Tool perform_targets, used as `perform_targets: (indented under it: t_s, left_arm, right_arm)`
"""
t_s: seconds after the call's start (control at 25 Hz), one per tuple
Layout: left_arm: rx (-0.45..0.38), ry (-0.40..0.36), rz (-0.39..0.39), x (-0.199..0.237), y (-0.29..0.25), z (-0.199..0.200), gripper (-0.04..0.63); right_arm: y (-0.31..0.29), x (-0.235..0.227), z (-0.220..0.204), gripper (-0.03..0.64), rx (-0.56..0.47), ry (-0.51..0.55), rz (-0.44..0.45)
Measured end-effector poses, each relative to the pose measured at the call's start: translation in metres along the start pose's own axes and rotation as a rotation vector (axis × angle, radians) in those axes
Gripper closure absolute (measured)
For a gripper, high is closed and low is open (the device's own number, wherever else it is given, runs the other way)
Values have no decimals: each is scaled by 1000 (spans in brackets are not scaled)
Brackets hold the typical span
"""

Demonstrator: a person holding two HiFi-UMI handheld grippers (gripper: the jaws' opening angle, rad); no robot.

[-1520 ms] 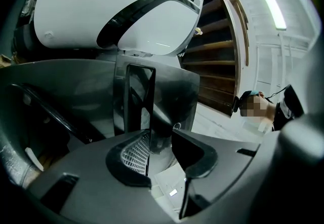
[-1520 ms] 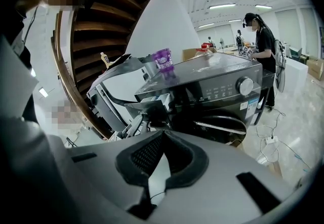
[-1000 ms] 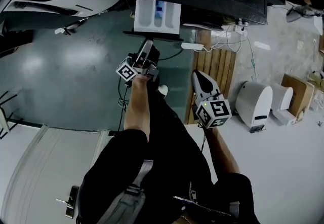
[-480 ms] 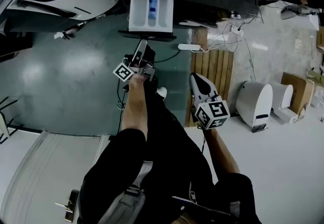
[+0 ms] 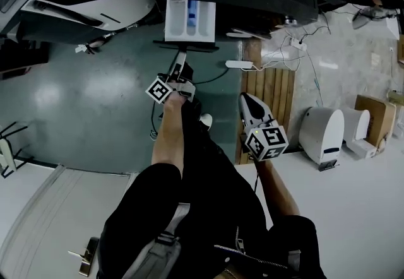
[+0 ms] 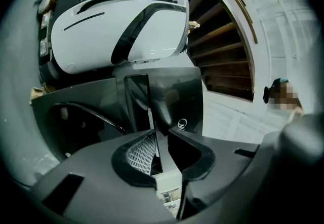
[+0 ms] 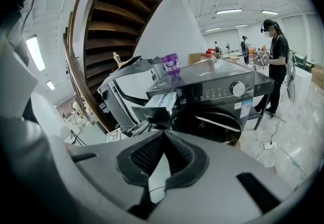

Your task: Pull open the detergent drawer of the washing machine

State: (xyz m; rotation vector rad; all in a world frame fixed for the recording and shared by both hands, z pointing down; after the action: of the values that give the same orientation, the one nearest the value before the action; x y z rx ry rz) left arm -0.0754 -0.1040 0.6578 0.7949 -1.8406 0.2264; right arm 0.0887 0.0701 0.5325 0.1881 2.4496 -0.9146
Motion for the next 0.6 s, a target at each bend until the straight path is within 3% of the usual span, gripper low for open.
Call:
perform_targets:
  t_s: [0.2, 0.6]
  left_arm:
    - [134, -139, 150, 5, 8, -1, 554]
    - [513, -717, 226, -36, 25, 4, 575]
  right_arm:
    - [2, 6, 5, 611, -17, 27, 10]
    - [10, 25, 9, 611, -49, 79, 48]
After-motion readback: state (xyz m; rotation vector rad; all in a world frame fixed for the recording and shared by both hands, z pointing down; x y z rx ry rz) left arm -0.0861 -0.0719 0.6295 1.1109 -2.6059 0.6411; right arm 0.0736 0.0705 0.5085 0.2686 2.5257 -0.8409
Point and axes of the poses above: the fingertips, and each gripper's own axes: y backward along the fingers, x to its left, z out of its top, the point moved 1 cm from there along y, backward along the fingers, and after that the axes turned 15 degrees about -y, right-handed, at the moved point
